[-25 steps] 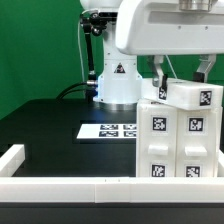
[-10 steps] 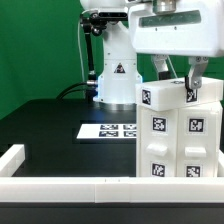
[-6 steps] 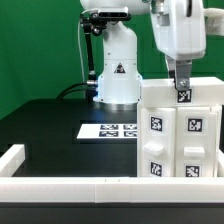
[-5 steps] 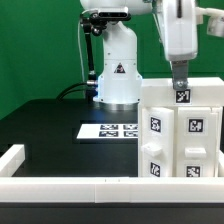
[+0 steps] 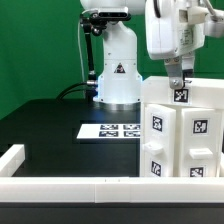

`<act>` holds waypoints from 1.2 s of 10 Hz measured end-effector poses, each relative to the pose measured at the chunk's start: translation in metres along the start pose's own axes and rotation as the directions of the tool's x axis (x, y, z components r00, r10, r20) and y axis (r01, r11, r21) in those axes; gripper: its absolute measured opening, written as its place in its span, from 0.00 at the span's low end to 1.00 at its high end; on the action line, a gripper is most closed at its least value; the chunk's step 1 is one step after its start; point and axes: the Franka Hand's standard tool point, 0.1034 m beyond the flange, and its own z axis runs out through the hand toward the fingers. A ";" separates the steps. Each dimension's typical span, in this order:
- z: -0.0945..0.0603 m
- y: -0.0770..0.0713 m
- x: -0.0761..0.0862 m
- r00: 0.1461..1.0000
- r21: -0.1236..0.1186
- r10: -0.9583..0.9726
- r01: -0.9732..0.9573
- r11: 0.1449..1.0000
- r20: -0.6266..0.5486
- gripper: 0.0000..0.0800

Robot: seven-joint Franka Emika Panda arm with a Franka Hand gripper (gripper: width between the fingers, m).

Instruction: Assemble cabinet

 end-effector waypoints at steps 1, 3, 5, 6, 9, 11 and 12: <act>0.001 0.001 0.000 1.000 -0.002 -0.027 0.027 1.000 -0.001 0.69; 0.002 0.002 -0.001 0.999 -0.003 -0.034 0.034 0.999 -0.001 0.79; 0.002 0.003 -0.001 0.999 -0.005 -0.052 0.052 0.999 0.000 0.81; 0.003 0.003 -0.002 0.998 -0.008 -0.064 0.064 0.998 0.010 0.81; 0.004 0.004 -0.002 0.997 -0.009 -0.072 0.072 0.997 0.012 0.81; 0.005 0.005 -0.003 0.997 -0.009 -0.079 0.079 0.997 0.011 0.81; 0.005 0.005 -0.003 0.997 -0.010 -0.081 0.082 0.997 0.011 0.81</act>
Offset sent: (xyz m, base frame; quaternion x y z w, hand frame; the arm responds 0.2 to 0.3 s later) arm -0.0001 0.0008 0.0004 0.0019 0.0024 0.0042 1.0000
